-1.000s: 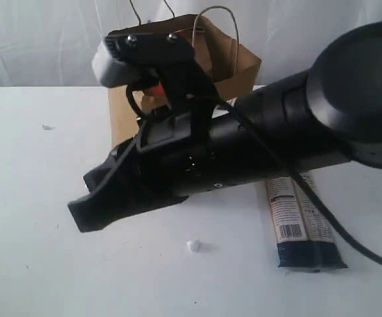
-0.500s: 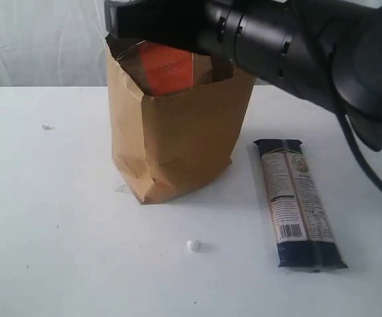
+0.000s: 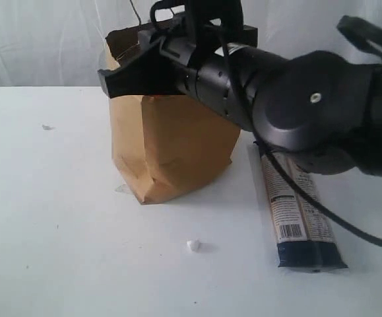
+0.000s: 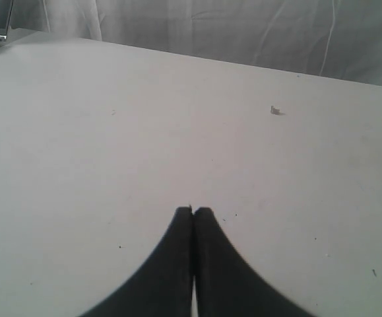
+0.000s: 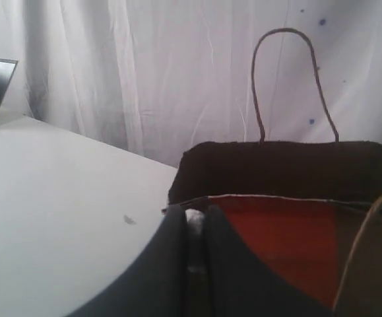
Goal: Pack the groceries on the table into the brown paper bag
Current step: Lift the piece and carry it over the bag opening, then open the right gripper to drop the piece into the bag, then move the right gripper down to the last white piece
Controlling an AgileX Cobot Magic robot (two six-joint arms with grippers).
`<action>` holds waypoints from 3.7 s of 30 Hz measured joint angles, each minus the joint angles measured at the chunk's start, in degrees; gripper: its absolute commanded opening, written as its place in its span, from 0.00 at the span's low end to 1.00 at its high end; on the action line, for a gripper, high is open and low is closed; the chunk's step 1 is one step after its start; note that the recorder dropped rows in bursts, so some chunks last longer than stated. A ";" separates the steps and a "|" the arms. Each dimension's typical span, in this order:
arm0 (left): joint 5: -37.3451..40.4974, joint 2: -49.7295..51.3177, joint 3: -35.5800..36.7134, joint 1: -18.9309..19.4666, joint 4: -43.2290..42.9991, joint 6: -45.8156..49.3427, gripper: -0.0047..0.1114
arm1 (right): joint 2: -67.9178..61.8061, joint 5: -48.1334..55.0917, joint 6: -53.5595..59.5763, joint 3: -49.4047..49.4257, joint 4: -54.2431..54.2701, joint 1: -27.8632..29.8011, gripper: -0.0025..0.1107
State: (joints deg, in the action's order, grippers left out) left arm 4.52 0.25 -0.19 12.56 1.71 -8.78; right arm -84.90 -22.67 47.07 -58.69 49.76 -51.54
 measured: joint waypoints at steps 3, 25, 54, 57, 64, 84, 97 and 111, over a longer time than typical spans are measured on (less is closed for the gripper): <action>0.00 0.00 0.00 0.00 0.00 0.00 0.04 | -1.24 -0.21 0.36 0.00 0.62 0.00 0.02; 0.00 0.00 0.00 0.00 0.00 0.00 0.04 | -2.87 2.12 1.92 0.00 3.86 1.68 0.20; 0.00 0.00 0.00 0.00 0.00 0.00 0.04 | 3.81 69.18 -1.02 0.00 -24.87 1.68 0.08; 0.00 0.00 0.00 0.00 0.00 0.00 0.04 | 1.63 74.03 -11.74 0.00 -41.20 1.68 0.08; 0.00 0.00 0.00 0.00 0.00 0.00 0.04 | -2.58 71.90 -42.65 0.00 -73.02 1.79 0.08; 0.00 0.00 0.00 0.00 0.00 0.00 0.04 | -10.60 63.70 -55.90 -0.21 -68.82 2.77 0.38; 0.00 0.00 0.00 0.00 0.00 0.00 0.04 | -17.65 54.00 -53.81 -1.38 -64.82 2.77 0.38; 0.00 0.00 0.00 0.00 0.00 0.00 0.04 | -22.49 49.72 -56.07 -1.87 -60.56 3.99 0.38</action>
State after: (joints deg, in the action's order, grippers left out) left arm 4.52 0.25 -0.19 12.56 1.71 -8.78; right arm -107.39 27.06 -9.00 -60.56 -10.79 -47.55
